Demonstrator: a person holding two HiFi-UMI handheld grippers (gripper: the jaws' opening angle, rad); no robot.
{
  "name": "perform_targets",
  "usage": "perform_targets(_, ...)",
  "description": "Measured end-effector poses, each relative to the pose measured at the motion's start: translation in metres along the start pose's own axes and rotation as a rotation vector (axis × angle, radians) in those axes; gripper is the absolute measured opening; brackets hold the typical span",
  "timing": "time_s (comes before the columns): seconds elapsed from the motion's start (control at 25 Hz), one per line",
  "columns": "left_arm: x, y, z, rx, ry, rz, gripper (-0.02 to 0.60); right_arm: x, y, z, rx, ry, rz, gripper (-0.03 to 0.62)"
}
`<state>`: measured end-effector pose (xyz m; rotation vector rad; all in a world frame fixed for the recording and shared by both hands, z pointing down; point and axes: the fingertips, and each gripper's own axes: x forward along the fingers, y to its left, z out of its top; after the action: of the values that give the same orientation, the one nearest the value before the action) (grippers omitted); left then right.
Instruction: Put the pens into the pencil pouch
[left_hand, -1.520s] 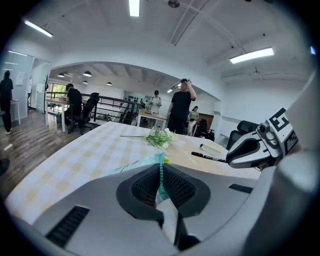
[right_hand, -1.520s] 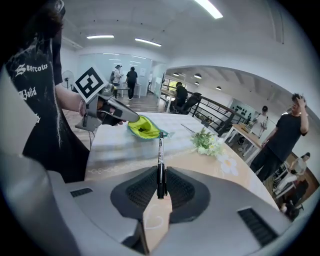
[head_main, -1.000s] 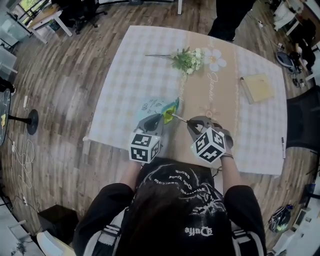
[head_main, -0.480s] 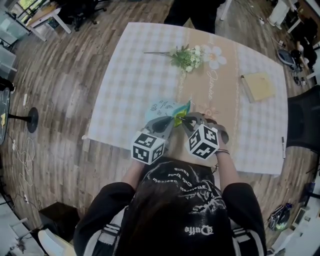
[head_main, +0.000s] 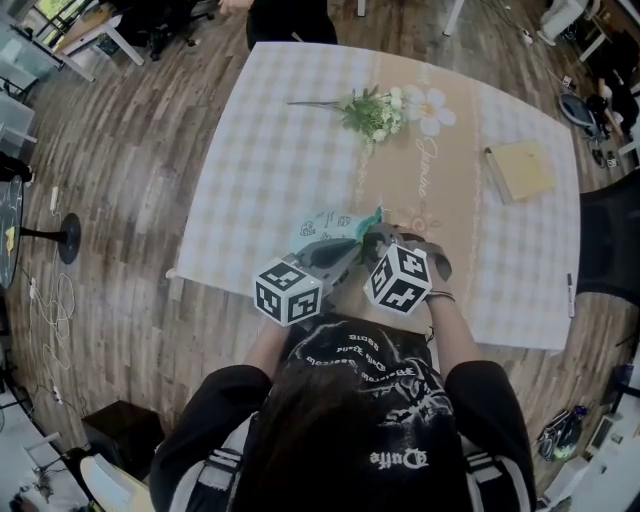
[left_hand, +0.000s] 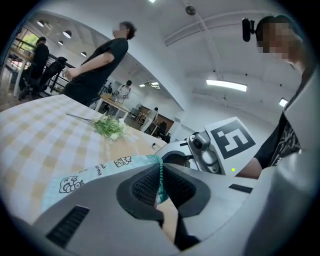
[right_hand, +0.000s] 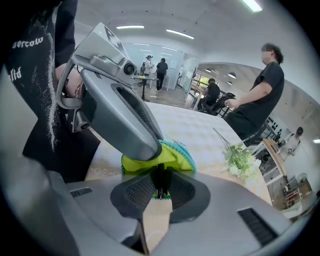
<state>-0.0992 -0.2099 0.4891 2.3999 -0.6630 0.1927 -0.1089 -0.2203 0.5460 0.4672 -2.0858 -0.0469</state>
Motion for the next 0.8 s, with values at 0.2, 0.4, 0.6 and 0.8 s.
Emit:
perform_targets(0.2,-0.001,0.002,0.007,-0.058,-0.041,-0.015,0.032,0.002,-0.002,0.003,0.008,-0.02,0.012,0.07)
perform_targets(0.4,-0.002,0.012,0.006,-0.075,-0.058,0.042,0.033,-0.001,-0.009,0.003,0.057,-0.063,-0.028,0.178)
perform_targets(0.6,-0.003,0.018,0.009,-0.087,-0.069,0.08,0.033,-0.022,-0.02,-0.001,0.128,-0.089,-0.095,0.23)
perform_targets(0.8,-0.001,0.018,0.009,-0.096,-0.064,0.09,0.032,-0.062,-0.029,-0.008,0.235,-0.151,-0.194,0.238)
